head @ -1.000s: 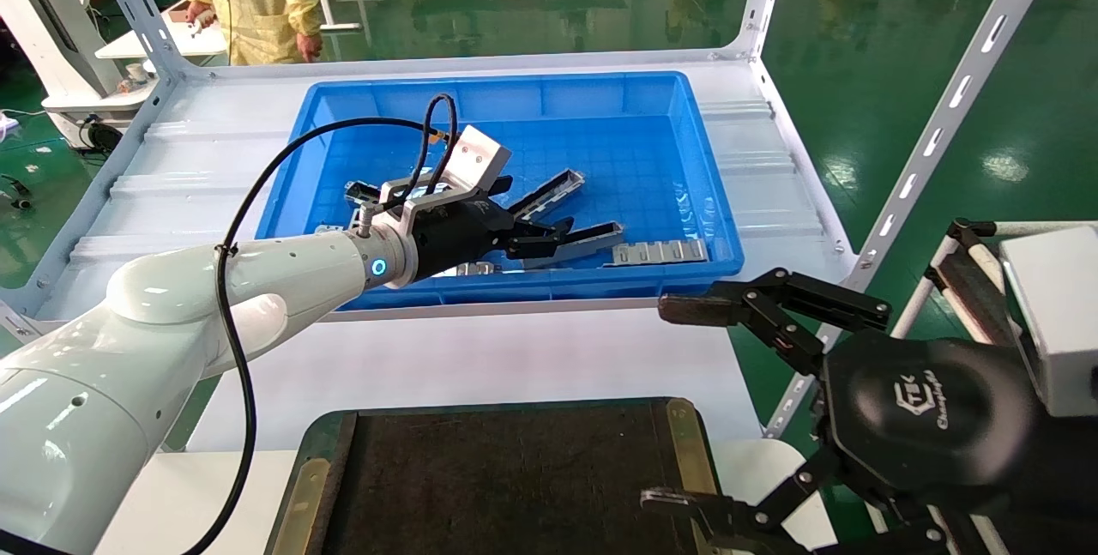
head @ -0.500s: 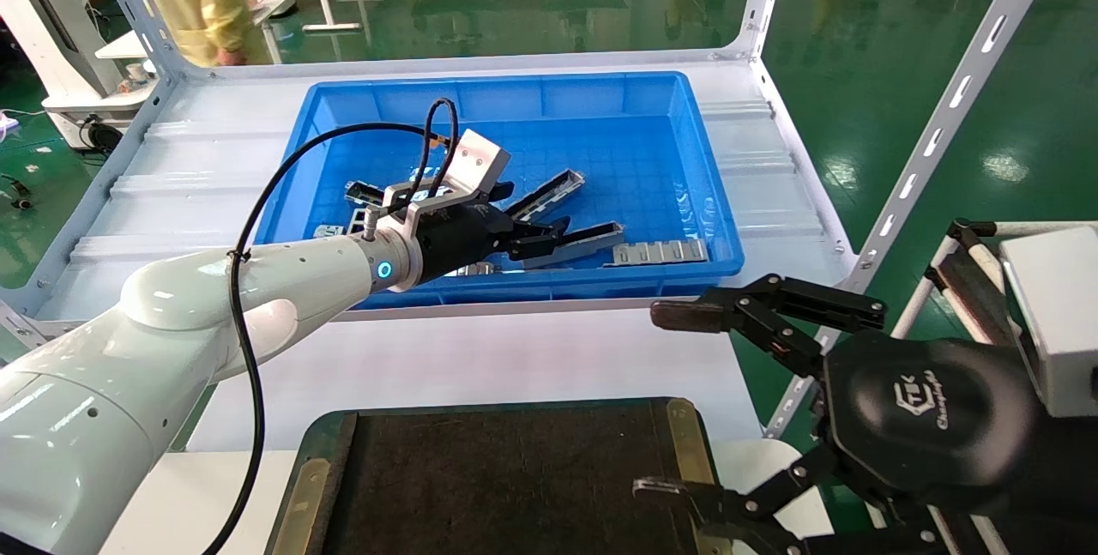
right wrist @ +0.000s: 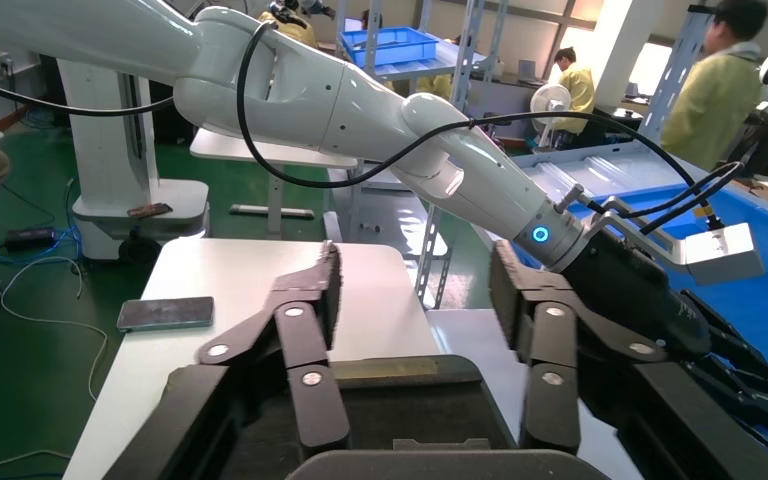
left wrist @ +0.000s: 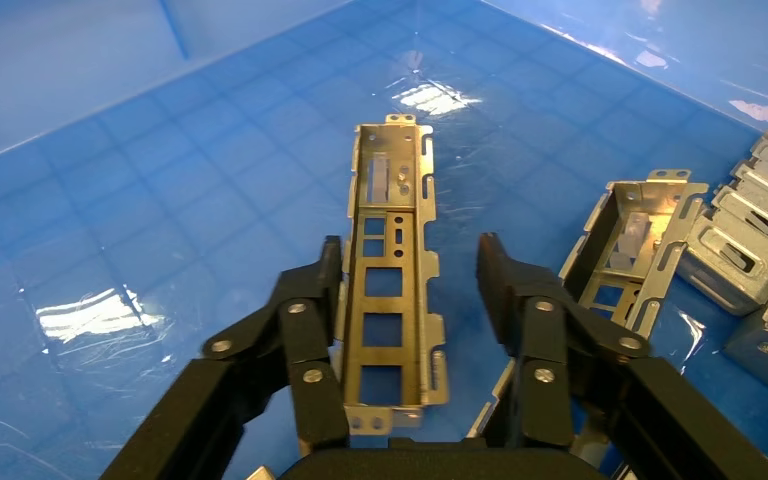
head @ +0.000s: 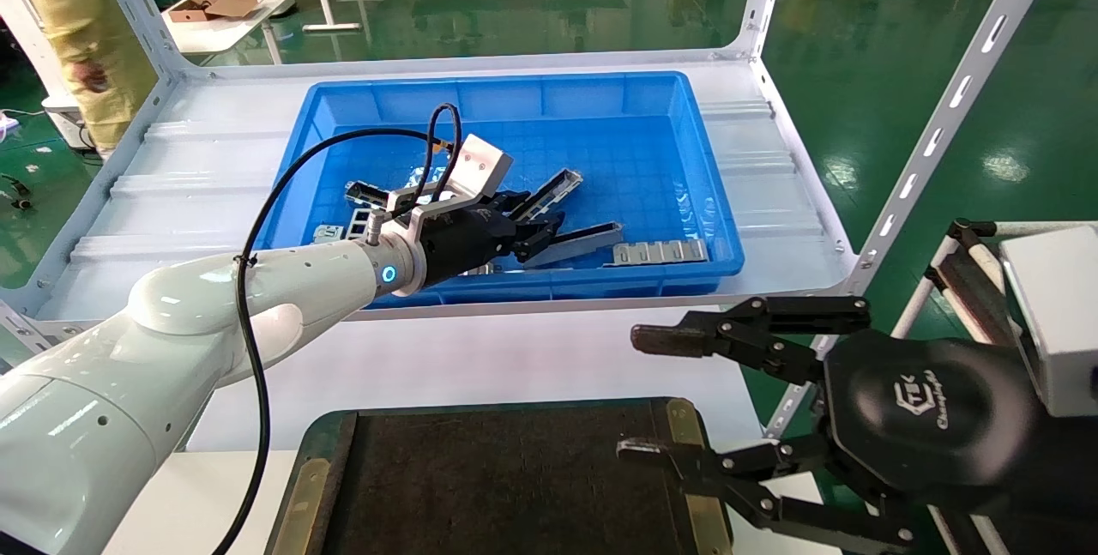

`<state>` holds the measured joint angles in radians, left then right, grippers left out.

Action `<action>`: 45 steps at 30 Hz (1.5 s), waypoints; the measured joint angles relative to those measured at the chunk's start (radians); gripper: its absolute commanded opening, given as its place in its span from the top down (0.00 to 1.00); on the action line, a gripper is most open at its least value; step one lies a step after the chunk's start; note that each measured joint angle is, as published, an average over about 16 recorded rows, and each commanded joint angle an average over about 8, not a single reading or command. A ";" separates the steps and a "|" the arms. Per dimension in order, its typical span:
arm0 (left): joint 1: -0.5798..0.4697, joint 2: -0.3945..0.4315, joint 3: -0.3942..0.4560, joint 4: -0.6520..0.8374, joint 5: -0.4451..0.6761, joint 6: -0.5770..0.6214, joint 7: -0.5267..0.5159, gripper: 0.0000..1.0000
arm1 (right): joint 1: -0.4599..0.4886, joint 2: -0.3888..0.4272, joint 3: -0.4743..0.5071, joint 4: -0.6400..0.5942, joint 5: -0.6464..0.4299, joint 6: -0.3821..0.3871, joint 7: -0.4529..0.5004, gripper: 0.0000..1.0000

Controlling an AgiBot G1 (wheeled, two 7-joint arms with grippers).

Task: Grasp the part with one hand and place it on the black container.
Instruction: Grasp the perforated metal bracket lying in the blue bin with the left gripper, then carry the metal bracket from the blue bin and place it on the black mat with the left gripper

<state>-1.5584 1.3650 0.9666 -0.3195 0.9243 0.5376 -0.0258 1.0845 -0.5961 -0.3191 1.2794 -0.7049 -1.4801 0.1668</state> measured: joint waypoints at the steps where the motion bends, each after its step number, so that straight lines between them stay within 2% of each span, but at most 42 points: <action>1: 0.000 0.000 0.004 0.000 -0.005 -0.001 0.001 1.00 | 0.000 0.000 0.000 0.000 0.000 0.000 0.000 1.00; 13: -0.038 -0.005 0.035 0.008 -0.066 0.018 0.047 1.00 | 0.000 0.000 0.000 0.000 0.000 0.000 0.000 1.00; 20: -0.087 -0.017 0.031 0.025 -0.104 0.072 0.094 1.00 | 0.000 0.000 -0.001 0.000 0.000 0.000 0.000 1.00; 26: -0.116 -0.055 0.012 0.025 -0.146 0.207 0.145 1.00 | 0.000 0.000 -0.001 0.000 0.001 0.000 0.000 1.00; 37: -0.114 -0.157 -0.023 -0.014 -0.214 0.539 0.232 1.00 | 0.000 0.000 -0.001 0.000 0.001 0.001 -0.001 1.00; 45: -0.080 -0.242 -0.019 -0.114 -0.224 0.685 0.235 1.00 | 0.000 0.001 -0.001 0.000 0.001 0.001 -0.001 1.00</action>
<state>-1.6380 1.1228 0.9476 -0.4333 0.7005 1.2229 0.2091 1.0848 -0.5955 -0.3206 1.2794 -0.7039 -1.4795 0.1660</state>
